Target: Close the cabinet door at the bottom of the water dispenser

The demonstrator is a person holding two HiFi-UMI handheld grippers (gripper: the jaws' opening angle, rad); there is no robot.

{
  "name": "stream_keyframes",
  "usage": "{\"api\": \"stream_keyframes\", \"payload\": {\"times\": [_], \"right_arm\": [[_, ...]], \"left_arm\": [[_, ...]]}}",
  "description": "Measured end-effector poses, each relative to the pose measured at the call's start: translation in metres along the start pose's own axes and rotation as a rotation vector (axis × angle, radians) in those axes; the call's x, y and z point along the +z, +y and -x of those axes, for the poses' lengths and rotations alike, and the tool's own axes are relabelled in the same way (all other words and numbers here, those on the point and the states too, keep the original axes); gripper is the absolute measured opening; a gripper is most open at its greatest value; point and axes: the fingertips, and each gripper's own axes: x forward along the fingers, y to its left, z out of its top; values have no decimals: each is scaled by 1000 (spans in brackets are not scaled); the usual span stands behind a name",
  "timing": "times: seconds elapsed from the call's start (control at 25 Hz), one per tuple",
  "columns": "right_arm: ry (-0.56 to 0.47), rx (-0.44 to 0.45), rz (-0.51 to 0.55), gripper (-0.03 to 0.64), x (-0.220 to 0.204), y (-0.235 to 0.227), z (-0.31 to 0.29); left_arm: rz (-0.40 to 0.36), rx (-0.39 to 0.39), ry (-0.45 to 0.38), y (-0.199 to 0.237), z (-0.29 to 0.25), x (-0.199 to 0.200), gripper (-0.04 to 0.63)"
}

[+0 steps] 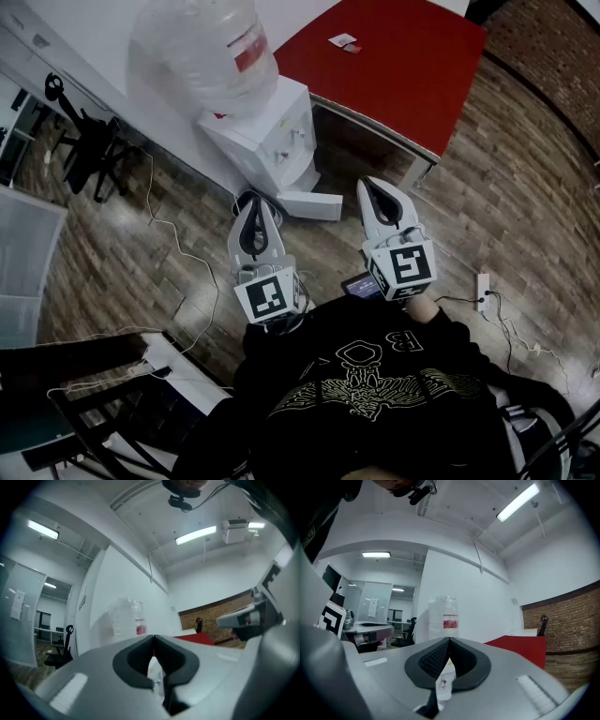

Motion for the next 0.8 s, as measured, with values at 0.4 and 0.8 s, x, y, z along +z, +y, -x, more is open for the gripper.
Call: {"api": "stream_keyframes", "payload": {"times": [0.4, 0.8], "right_arm": [[14, -13, 0, -1, -12, -16, 5], [16, -70, -15, 0, -5, -2, -42]], "left_arm": [[0, 2, 3, -14, 4, -13, 8], [-13, -14, -10, 36, -33, -13, 8]]}}
